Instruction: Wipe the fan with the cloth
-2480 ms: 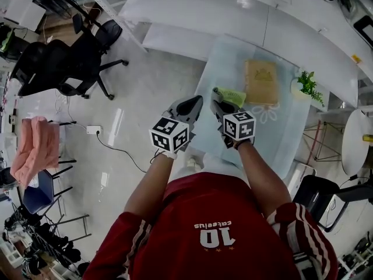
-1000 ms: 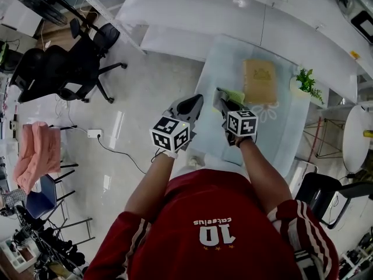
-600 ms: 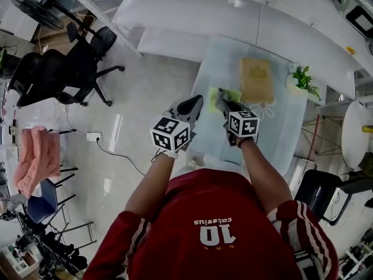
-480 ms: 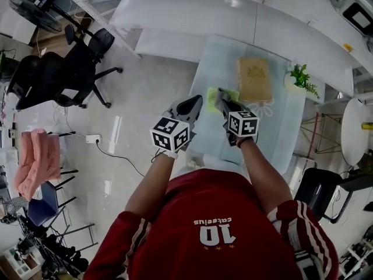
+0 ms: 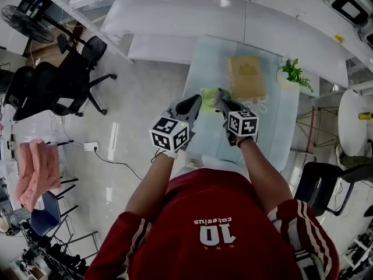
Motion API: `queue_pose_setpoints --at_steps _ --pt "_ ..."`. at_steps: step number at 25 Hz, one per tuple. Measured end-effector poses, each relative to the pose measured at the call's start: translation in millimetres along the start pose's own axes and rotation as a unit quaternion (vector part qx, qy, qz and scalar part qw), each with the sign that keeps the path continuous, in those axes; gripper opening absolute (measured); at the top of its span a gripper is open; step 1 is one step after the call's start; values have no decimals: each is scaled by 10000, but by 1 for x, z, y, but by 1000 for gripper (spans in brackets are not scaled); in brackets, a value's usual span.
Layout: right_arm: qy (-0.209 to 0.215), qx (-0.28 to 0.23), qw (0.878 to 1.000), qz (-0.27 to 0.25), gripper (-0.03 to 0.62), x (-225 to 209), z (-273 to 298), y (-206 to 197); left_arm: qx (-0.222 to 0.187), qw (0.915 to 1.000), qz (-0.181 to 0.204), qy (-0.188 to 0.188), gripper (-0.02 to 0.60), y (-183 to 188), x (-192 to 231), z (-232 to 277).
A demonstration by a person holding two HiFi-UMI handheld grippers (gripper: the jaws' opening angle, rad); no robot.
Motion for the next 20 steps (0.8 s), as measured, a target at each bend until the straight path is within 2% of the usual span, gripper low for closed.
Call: queue_pose_setpoints --at_steps 20 --pt "-346 -91 9993 143 15 -28 -24 -3 -13 9997 42 -226 0 5 -15 18"
Point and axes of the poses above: the fingertips, and each gripper's own axes: z forward along the fingers, x to its left, y out of its top, the point moved 10 cm from there along -z, backward along the fingers
